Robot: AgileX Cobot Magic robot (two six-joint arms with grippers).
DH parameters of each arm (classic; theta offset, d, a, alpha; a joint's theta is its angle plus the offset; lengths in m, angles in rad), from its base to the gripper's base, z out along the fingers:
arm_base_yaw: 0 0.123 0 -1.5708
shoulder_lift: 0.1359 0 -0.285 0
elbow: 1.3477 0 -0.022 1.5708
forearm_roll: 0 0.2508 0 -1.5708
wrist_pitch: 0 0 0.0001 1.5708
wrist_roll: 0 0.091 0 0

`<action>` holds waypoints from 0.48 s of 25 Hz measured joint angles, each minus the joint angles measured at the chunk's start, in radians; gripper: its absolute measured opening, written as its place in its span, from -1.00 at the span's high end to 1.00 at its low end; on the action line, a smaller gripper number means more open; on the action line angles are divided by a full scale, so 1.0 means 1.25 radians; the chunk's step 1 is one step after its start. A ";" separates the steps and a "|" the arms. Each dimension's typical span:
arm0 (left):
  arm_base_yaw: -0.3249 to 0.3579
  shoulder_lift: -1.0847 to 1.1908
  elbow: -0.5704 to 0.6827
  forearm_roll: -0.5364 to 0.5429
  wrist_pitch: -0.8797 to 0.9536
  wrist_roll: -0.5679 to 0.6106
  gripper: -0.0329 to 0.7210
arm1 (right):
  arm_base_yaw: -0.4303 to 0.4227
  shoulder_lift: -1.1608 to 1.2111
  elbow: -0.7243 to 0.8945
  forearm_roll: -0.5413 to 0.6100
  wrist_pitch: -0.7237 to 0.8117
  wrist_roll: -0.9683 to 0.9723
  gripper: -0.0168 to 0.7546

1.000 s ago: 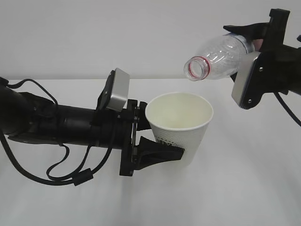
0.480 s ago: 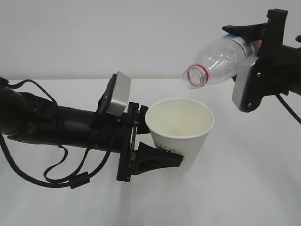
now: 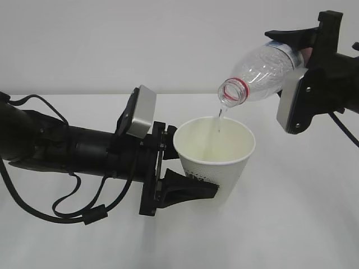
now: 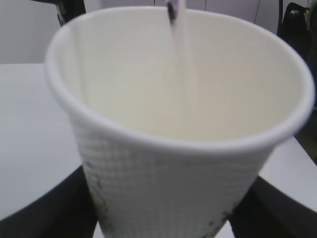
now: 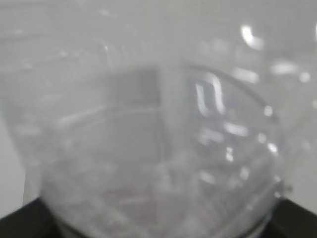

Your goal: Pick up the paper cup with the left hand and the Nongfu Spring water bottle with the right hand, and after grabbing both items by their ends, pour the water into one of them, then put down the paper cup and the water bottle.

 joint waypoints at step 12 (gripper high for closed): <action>0.000 0.000 0.000 0.000 0.000 0.000 -0.50 | 0.000 0.000 0.000 0.000 0.000 0.000 -0.35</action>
